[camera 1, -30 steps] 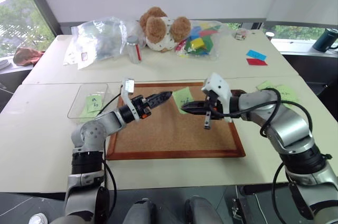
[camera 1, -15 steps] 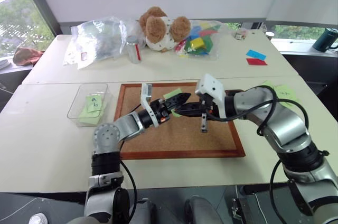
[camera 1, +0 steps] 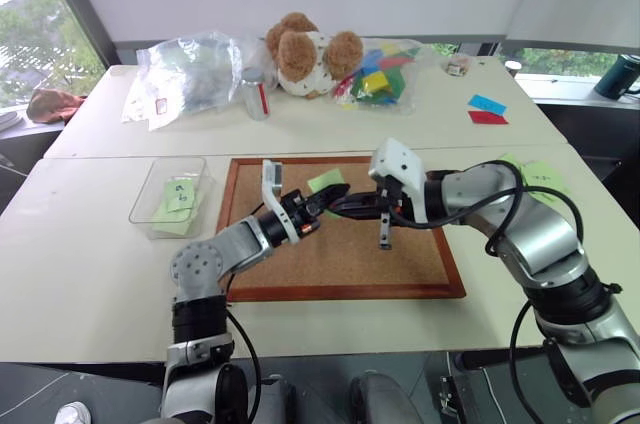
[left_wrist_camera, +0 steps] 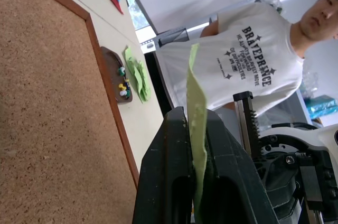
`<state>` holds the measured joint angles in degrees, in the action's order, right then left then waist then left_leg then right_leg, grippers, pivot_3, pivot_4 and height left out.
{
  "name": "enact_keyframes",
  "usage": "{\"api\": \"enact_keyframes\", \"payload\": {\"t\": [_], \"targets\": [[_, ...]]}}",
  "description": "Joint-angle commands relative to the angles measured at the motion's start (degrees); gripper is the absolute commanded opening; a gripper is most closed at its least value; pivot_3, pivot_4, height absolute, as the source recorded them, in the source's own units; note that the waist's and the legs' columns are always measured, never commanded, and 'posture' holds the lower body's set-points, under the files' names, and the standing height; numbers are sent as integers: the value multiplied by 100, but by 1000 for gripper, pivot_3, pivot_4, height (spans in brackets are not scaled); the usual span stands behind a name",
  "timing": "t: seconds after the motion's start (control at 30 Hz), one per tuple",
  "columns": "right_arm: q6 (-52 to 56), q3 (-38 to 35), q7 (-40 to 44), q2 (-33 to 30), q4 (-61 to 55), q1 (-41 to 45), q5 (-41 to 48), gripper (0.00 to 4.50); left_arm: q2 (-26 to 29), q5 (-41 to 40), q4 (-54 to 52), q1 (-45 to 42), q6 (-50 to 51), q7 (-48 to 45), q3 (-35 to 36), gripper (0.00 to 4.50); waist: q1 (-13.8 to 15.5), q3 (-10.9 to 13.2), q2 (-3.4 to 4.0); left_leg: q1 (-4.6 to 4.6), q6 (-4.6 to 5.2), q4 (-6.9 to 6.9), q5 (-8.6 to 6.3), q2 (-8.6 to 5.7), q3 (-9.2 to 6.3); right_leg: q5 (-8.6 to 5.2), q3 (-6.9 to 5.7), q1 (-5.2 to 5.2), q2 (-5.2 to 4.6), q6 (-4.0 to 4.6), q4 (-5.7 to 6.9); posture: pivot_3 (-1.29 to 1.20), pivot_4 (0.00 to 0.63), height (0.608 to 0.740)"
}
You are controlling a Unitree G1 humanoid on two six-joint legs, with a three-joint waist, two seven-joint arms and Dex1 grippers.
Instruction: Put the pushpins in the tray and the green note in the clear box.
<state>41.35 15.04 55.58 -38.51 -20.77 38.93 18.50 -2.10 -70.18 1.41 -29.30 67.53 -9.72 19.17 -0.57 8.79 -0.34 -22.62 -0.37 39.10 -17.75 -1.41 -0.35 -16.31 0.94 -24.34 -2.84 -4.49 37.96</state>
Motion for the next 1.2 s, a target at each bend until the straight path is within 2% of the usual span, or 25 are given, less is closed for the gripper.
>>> {"api": "enact_keyframes", "payload": {"t": [0.03,0.33,0.73,1.0,1.2], "targets": [[80,-294,-90,-2,-110,183,112,0,66,-196,-70,8,-143,52,75,84,0,0,0,0,0,0,0,0,0,0,0,0,0,0,0,0,150,740],[591,-756,-329,-82,-364,230,459,0,368,-9,88,51,-363,-188,-72,84,1,0,0,0,0,0,0,0,0,0,0,0,0,0,0,0,150,740],[1157,-1058,-682,-7,-544,337,979,0,372,58,120,86,-527,-314,-187,84,1,0,0,0,1,-1,0,0,0,0,0,0,0,0,-1,0,150,740],[1350,-1237,-841,57,-557,396,1370,0,423,50,88,121,-527,-325,-202,84,0,0,0,0,2,-2,-1,0,0,0,0,0,0,0,-1,0,150,740],[1128,-1246,-876,-178,-322,225,1214,0,473,5,117,60,-633,-286,-108,84,2,0,0,-1,5,-1,-3,0,0,0,0,0,-1,0,-2,0,150,740]]}}
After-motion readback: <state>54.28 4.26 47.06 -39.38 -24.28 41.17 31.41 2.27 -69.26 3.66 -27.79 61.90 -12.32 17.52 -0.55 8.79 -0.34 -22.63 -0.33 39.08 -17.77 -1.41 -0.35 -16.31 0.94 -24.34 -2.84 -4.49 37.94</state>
